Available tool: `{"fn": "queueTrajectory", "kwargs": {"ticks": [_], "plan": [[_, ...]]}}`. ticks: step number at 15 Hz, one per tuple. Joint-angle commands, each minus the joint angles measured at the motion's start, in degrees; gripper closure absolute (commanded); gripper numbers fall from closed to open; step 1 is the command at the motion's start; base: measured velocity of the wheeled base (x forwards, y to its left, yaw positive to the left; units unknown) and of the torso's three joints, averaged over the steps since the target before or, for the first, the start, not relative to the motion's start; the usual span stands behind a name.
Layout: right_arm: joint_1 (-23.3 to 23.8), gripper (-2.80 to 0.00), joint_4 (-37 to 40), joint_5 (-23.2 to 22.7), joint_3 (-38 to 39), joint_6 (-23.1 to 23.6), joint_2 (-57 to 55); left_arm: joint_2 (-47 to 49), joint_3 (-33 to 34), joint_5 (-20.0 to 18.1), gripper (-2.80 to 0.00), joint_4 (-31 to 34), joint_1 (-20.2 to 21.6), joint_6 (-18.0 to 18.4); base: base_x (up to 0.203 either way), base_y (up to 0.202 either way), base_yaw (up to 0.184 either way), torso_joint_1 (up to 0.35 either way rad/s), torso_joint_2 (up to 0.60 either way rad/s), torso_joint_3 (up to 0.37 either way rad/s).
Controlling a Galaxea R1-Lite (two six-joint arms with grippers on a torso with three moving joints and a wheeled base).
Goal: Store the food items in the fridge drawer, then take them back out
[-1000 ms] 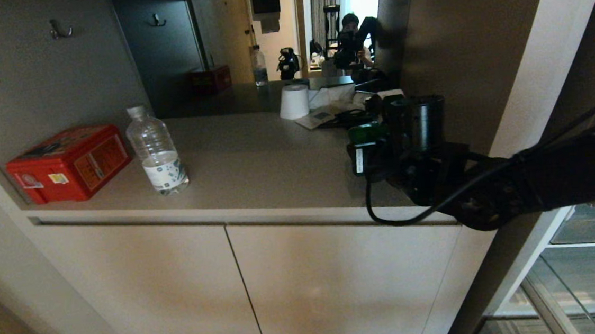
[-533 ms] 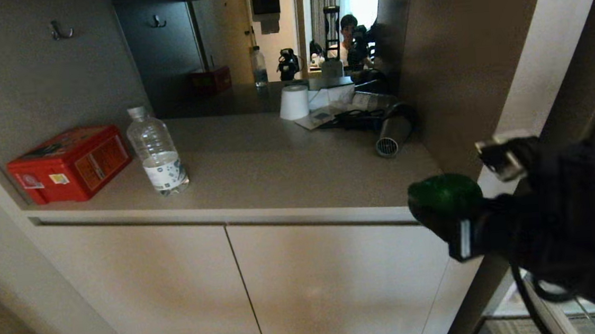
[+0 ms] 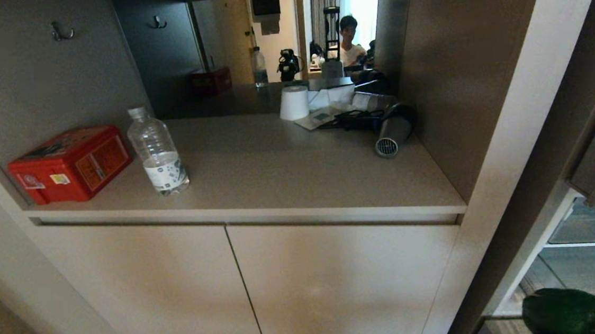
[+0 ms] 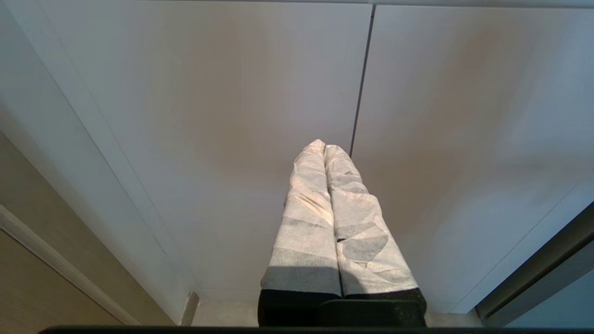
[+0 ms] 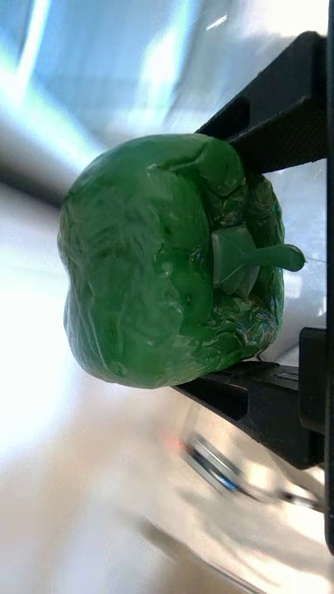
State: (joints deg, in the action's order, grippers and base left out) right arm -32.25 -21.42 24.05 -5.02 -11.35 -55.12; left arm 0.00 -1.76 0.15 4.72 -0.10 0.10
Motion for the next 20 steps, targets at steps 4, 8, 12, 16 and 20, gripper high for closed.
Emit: {"fn": "queueTrajectory", "kwargs": {"ticks": [4,8,12,16,20], "plan": [[30.29,0.0,-0.15,-1.47,1.59,4.31,2.51,0.0,0.0,0.03,0.0,0.02,0.01,-0.01,0.0,0.0,0.0,0.0,0.0,0.0],[53.47,0.0,1.25,-7.12,0.13,9.03,0.26,0.0,0.0,0.03,0.0,0.02,0.01,-0.01,0.0,0.0,0.0,0.0,0.0,0.0],[66.68,0.0,2.38,-10.88,0.53,2.45,-2.11,0.01,0.0,0.03,0.0,0.02,0.01,0.01,0.0,0.0,0.0,0.0,0.0,0.0],[72.02,0.0,2.11,-20.05,-2.19,-5.63,-10.86,0.0,0.0,0.03,0.0,0.02,0.01,-0.01,0.0,0.0,0.0,0.0,0.0,0.0],[73.37,0.0,-2.69,-25.71,-7.74,-10.2,-26.5,0.0,0.0,0.03,0.0,0.02,0.01,-0.01,0.0,0.0,0.0,0.0,0.0,0.0]]}}
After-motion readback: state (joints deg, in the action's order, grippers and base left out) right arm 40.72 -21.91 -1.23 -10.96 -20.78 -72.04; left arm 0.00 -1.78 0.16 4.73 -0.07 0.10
